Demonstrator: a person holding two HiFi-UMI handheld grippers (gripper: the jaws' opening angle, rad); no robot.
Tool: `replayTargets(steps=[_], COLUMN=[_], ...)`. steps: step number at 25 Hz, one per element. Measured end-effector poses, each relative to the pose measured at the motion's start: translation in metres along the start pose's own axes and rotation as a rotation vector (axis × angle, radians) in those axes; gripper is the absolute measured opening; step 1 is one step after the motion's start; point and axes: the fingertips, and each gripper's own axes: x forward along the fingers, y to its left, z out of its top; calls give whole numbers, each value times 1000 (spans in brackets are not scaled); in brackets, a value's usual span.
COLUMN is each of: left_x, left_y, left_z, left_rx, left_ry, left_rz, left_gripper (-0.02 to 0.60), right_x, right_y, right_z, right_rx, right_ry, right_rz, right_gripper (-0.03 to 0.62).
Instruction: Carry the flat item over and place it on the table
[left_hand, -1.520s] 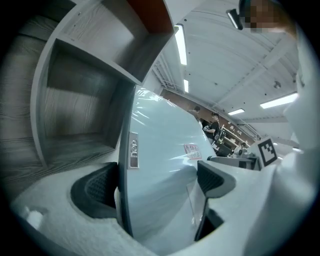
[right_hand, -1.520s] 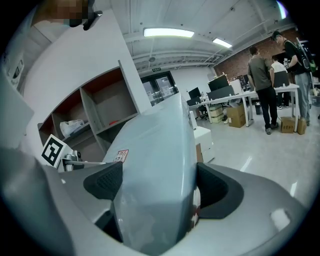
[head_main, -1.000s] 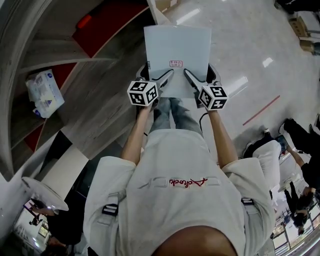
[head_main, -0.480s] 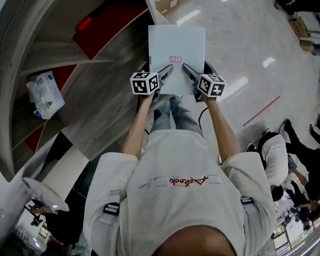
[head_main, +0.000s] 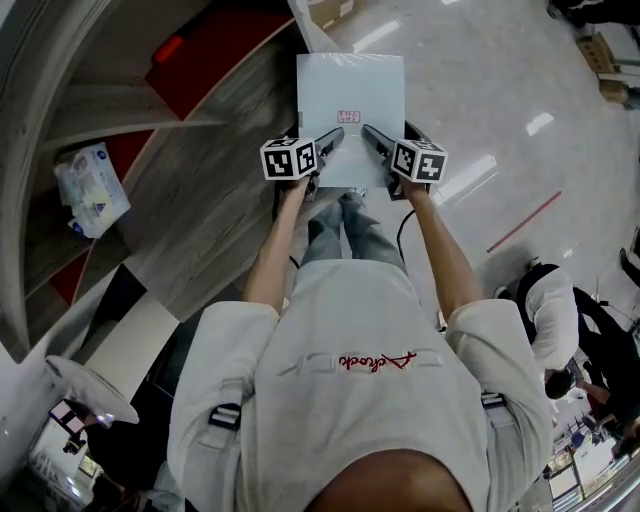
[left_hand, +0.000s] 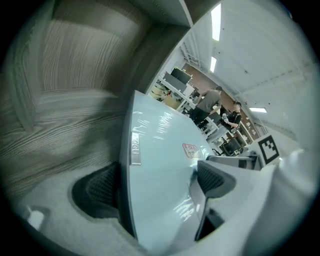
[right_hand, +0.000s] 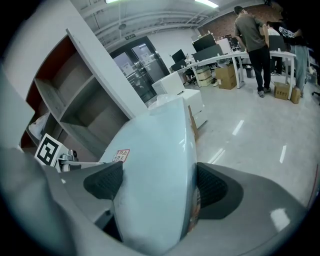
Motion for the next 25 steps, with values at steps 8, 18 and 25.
replayTargets(steps=[8, 18, 25], left_x=[1, -21, -53], left_y=[0, -2, -32], left_z=[1, 9, 40], left_rx=[-4, 62, 196], left_ry=[4, -44, -146], left_rz=[-8, 3, 0], left_gripper=[503, 503, 480], right_x=[1, -24, -62], right_y=[0, 1, 18], right_z=[0, 16, 47], right_rx=[3, -129, -236], right_ry=[6, -70, -194], right_rz=[-1, -45, -55], right_gripper=[468, 457, 392])
